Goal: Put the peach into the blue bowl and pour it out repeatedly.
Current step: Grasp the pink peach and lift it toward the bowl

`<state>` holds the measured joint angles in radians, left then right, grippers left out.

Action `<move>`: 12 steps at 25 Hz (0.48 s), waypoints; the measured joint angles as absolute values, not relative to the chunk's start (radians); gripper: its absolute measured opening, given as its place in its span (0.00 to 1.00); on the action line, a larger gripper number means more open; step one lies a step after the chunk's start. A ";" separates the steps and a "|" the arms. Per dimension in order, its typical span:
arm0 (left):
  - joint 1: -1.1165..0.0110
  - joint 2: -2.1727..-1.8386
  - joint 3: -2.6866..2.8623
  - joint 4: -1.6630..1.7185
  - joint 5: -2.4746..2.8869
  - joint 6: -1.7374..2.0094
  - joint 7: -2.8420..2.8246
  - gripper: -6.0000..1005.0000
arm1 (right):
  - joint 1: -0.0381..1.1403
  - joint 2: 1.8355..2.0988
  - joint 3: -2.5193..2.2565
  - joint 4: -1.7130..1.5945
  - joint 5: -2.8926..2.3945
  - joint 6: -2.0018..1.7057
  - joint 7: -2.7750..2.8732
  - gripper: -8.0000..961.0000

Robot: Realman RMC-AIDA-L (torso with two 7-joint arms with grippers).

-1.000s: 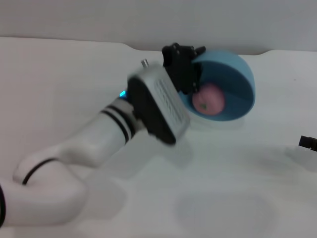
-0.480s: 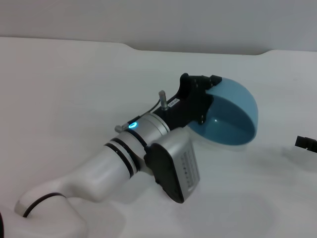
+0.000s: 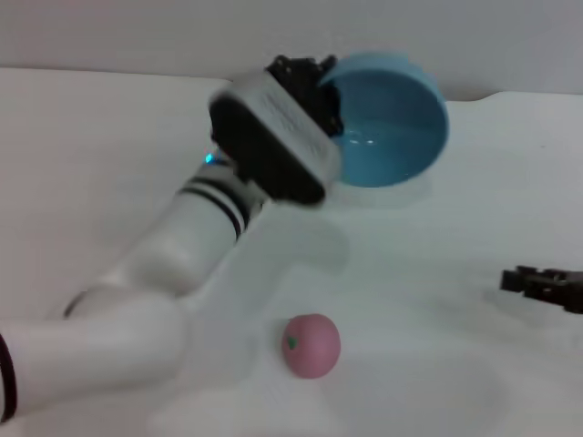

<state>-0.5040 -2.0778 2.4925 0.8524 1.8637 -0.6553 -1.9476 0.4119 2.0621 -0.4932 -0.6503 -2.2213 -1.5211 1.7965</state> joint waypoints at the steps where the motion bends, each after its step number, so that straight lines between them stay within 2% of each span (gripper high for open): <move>1: -0.503 -2.075 2.434 0.879 1.822 -0.581 -1.944 0.01 | 0.422 2.063 -0.536 -0.650 -2.221 -1.521 1.788 0.46; 4: -0.498 -2.071 2.327 0.918 1.757 -0.424 -1.936 0.01 | 0.446 2.063 -0.613 -0.651 -2.222 -1.519 1.783 0.46; 5: -0.492 -2.067 2.180 0.942 1.711 -0.222 -1.941 0.01 | 0.454 2.063 -0.637 -0.651 -2.221 -1.519 1.783 0.46; 12: -0.496 -2.058 1.786 0.938 1.689 0.313 -2.044 0.01 | 0.527 2.067 -0.788 -0.651 -2.221 -1.515 1.786 0.46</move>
<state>-0.4965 -2.0582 1.7858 0.9379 1.6893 0.3129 -2.0437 0.5271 2.0673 -0.7884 -0.6510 -2.2214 -1.5150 1.7858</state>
